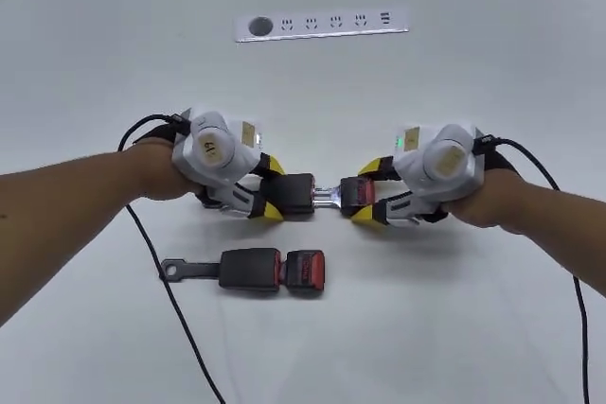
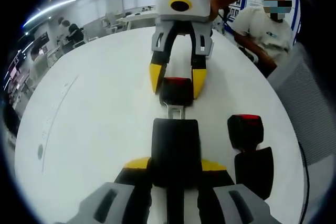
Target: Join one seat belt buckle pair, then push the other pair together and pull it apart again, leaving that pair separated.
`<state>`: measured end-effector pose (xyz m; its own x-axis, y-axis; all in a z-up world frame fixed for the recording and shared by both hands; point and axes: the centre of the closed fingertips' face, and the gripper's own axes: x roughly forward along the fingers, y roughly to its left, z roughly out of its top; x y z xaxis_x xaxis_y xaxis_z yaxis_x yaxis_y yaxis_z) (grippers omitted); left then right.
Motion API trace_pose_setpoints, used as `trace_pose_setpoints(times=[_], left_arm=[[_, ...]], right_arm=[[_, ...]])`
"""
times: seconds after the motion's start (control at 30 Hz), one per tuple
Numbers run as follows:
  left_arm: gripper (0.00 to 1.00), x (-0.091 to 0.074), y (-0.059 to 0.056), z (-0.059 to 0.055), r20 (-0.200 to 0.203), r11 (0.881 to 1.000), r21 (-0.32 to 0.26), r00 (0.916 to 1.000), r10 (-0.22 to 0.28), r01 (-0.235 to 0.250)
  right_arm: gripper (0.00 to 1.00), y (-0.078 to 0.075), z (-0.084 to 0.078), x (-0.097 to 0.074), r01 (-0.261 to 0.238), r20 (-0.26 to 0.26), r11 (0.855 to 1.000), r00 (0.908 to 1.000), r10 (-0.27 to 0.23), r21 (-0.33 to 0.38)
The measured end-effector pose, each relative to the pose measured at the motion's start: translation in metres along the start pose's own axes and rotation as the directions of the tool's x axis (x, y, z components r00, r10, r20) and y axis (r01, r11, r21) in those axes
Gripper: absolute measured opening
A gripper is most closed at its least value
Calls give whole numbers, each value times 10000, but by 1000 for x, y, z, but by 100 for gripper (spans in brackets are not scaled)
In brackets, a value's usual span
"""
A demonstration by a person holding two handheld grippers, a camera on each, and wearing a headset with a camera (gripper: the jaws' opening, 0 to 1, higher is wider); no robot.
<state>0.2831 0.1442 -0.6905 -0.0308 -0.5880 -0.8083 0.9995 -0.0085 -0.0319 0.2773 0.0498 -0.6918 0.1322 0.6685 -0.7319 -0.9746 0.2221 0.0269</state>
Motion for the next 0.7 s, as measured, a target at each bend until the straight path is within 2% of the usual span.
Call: trace_pose_setpoints(times=[0.2, 0.53, 0.7], left_arm=[[34, 0, -1, 0, -32, 10000, -4, 10000, -7, 7], [34, -1, -2, 1, -23, 9999, 65, 10000, -88, 88], [34, -2, -3, 1, -8, 9999, 66, 9999, -108, 108]], right_arm=[[34, -7, -14, -14, 141, -142, 9999, 9998, -140, 65], [34, -15, -35, -28, 293, -302, 9994, 9991, -288, 169], [34, -15, -45, -38, 346, -370, 9991, 9987, -336, 264]])
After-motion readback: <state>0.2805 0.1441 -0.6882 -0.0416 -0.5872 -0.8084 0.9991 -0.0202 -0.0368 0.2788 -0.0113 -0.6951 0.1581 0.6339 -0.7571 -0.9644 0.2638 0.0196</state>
